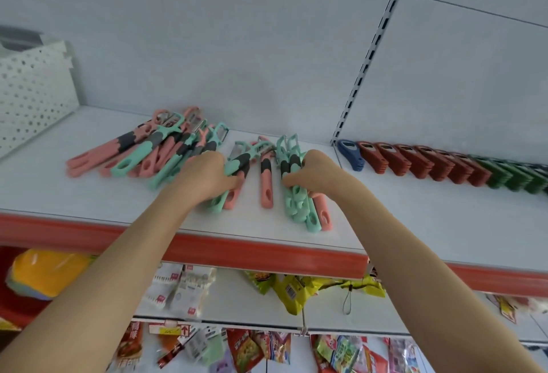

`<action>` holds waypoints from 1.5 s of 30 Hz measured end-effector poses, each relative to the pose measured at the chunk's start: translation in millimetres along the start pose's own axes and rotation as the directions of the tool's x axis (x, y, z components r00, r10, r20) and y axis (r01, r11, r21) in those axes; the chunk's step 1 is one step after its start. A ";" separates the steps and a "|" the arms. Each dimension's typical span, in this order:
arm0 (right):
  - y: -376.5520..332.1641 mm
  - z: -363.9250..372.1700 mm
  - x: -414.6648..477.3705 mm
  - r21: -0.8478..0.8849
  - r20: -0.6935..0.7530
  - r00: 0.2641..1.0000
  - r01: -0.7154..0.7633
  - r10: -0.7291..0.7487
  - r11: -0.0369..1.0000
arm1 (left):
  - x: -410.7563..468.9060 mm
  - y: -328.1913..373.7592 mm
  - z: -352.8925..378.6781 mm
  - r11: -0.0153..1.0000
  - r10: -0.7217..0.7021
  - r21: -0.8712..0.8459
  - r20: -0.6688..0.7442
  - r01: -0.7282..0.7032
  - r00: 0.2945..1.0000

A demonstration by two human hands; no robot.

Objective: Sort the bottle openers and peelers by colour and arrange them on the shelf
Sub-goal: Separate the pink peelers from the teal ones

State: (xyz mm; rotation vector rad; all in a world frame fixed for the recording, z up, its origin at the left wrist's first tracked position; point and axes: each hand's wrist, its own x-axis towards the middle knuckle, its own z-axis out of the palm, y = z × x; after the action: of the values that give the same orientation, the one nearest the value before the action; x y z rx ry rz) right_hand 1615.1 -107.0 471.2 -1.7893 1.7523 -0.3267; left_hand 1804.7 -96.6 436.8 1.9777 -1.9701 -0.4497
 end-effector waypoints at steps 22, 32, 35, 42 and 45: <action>25.9 -16.0 -18.1 0.522 -0.046 0.999 0.000 0.028 0.853 | -18.2 -25.3 -20.2 0.967 -0.145 0.131 -0.421 0.218 0.895; 28.0 -10.1 -23.3 0.401 -0.085 0.996 0.060 -0.028 0.914 | -12.5 -37.9 -32.6 0.952 -0.256 0.087 -0.301 0.294 0.919; 23.4 -3.6 -26.1 0.248 -0.116 0.989 0.114 -0.087 0.962 | -17.4 -39.0 -35.1 0.961 -0.239 0.071 -0.277 0.268 0.931; 19.2 3.2 -23.2 0.113 -0.127 0.981 0.160 -0.146 0.981 | -22.8 -45.1 -36.1 0.955 -0.297 -0.058 -0.162 0.292 0.941; 16.6 4.4 -21.6 0.015 -0.109 0.982 0.157 -0.154 0.988 | -24.5 -43.5 -34.1 0.954 -0.292 -0.119 -0.151 0.276 0.944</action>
State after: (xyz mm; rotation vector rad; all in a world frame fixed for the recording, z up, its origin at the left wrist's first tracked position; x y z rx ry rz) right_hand 1602.0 -84.0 463.3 -1.9280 1.6763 -0.5144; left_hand 1858.6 -71.9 448.8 2.1690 -1.5399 -0.4220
